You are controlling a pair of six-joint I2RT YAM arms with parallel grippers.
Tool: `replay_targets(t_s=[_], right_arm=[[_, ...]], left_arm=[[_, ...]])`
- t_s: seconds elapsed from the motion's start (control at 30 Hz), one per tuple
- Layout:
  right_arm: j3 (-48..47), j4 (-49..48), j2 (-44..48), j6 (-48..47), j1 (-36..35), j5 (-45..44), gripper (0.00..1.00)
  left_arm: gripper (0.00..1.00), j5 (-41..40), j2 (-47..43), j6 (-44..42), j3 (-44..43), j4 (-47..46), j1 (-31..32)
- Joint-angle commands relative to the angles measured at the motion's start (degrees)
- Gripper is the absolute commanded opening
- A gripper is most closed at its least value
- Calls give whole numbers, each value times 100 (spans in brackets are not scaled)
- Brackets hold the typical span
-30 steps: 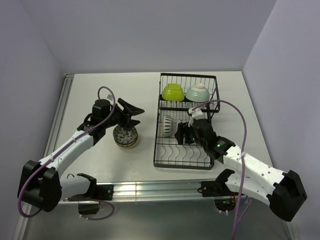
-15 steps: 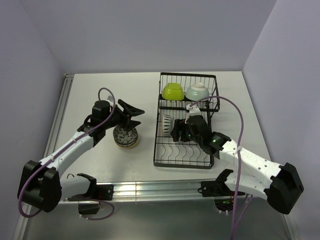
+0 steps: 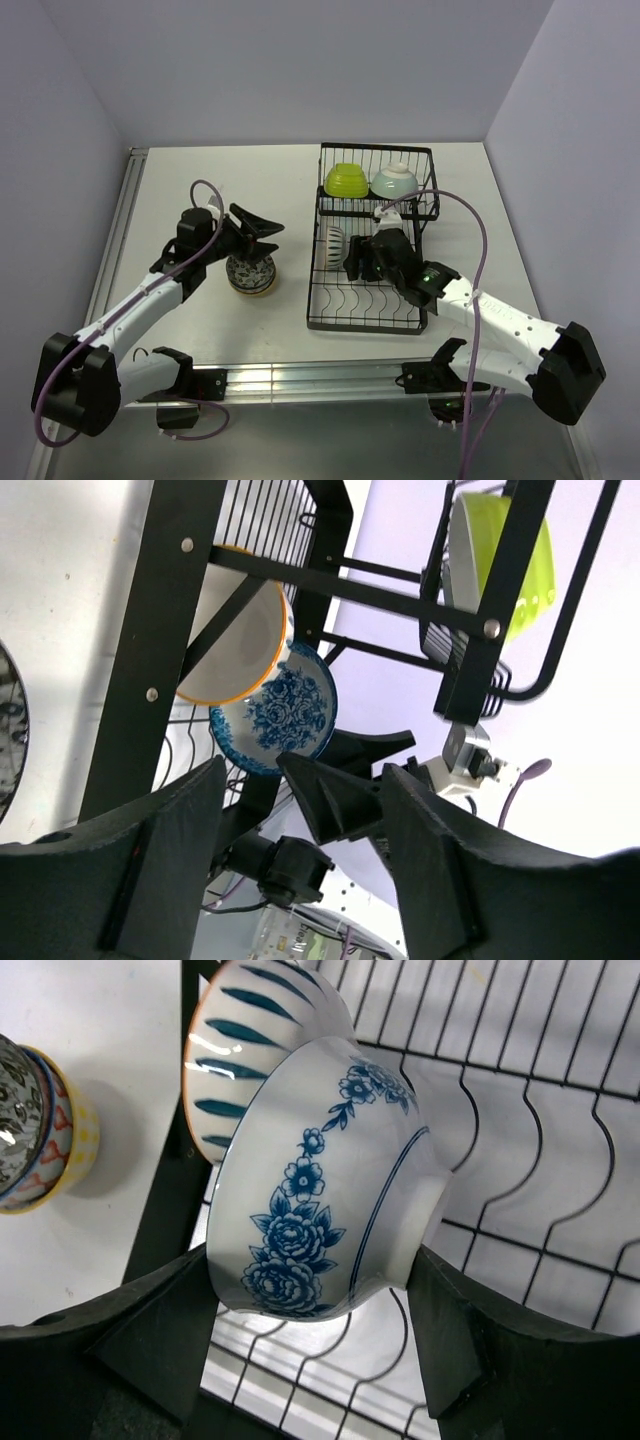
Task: Load the bowls into the dish rack
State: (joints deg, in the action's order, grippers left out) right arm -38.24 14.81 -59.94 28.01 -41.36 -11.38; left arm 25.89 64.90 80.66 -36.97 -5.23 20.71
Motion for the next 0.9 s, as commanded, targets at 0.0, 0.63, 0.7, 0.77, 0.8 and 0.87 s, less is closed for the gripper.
replay_targets(t_s=[0.0,0.63,0.7,0.77,0.8,0.87], right_arm=[[123,769,193,495,14,-321,0],[115,971,668,934,357,303,0],[36,1024,659,934,366,320,0],[-25,1042,633,908,392,346,0],[-43,1050,642,899,401,338,0],[-70,1085,668,899,410,373,0]], left_arm=[[68,48,-443,-129,199,-496,-14],[40,-1022,-1271,-4610,858,-2410,2559],[38,-1392,-1008,-5189,789,-2772,3181],[36,-1552,-507,-5402,717,-3017,3395],[35,-1526,-383,-5682,770,-3523,3457],[35,-1158,-58,-6087,954,-4053,3527]])
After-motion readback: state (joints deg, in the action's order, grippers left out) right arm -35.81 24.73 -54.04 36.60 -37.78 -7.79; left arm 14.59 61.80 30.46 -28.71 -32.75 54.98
